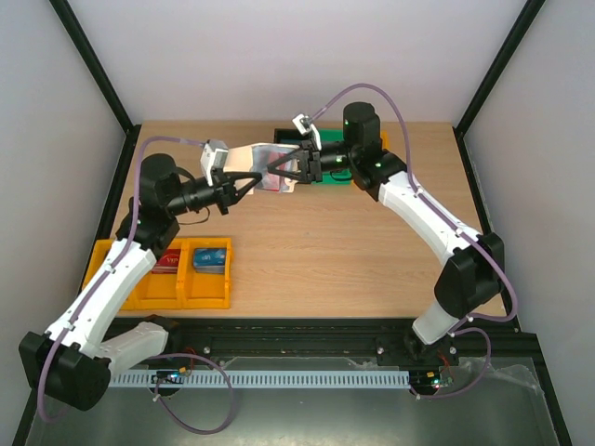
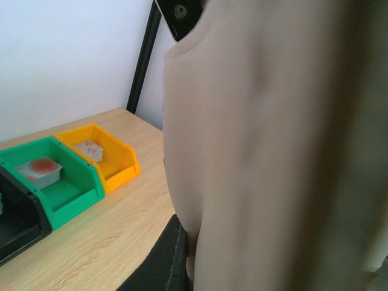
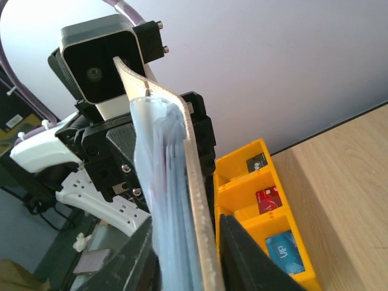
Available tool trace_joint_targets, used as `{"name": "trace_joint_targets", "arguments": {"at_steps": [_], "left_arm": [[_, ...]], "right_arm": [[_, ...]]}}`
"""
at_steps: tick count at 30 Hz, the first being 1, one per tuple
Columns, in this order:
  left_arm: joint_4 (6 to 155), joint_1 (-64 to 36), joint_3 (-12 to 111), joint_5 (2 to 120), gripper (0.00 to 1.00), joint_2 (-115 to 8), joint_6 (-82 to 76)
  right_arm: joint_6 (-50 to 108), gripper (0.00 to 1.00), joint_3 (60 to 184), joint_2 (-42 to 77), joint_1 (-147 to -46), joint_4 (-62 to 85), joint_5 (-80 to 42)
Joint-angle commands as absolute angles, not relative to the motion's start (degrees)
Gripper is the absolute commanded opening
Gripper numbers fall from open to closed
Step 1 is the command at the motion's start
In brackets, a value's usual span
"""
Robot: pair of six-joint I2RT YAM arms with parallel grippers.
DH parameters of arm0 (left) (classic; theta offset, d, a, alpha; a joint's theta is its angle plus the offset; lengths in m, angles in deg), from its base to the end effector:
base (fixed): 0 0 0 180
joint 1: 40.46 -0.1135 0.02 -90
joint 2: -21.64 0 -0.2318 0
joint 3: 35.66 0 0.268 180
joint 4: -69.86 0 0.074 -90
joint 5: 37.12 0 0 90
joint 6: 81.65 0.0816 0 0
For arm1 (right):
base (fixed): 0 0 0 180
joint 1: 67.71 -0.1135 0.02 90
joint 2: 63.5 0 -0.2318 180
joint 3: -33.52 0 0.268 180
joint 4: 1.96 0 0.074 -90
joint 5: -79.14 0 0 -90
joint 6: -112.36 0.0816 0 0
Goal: Take the credit cards out of the card holder
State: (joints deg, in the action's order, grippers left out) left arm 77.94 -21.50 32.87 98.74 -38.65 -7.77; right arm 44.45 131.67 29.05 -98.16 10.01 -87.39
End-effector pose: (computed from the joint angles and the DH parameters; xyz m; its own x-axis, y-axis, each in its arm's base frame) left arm 0.2658 -0.1532 0.3536 -0.2487 -0.1190 -0.9612 0.8701 0.4085 -0.2757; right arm 0.2955 0.2658 0.3609 -0.4463 -0.1608 -0.8803 -0.8454 -0.2466 0.4737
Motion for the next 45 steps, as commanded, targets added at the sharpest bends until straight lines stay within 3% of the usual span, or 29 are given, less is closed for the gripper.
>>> {"name": "trace_joint_targets", "arguments": {"at_steps": [1,7,13,24,31,32,34,36,42,45], "left_arm": [[76.9,-21.1,33.0,98.4,0.02,-37.1,-6.8],[76.0,-21.4,32.5,100.5,0.02,-36.1,-6.0],[75.4,-21.5,32.7,102.0,0.02,-36.0,-5.5],[74.2,-21.5,33.4,107.5,0.02,-36.1,-5.5],[74.5,-21.4,33.6,104.8,0.02,-36.1,-5.3],[75.0,-21.3,33.4,103.0,0.11,-36.1,-5.2],[76.4,-21.4,33.0,98.1,0.49,-36.0,-4.3],[77.8,-21.3,33.1,93.3,0.7,-35.9,-2.2],[78.8,-20.3,34.1,88.4,0.98,-36.9,1.1],[80.2,-19.0,34.3,85.3,1.0,-37.4,3.9]], "right_arm": [[45.3,0.29,131.1,25.9,-96.5,8.2,-92.0],[45.6,0.41,128.9,24.1,-94.2,7.9,-93.1],[45.0,0.45,127.4,22.8,-94.2,7.7,-93.0],[45.2,0.29,127.9,23.4,-95.3,7.2,-90.4],[45.5,0.03,128.0,23.0,-98.0,7.5,-89.1],[45.5,0.02,128.0,22.8,-98.6,7.3,-88.4],[45.6,0.02,128.2,22.6,-99.2,6.7,-86.4],[45.1,0.01,129.0,22.2,-99.3,8.2,-82.2],[35.8,0.02,136.0,23.0,-101.4,24.0,-63.9],[36.1,0.01,136.2,22.5,-102.2,24.3,-61.8]]}}
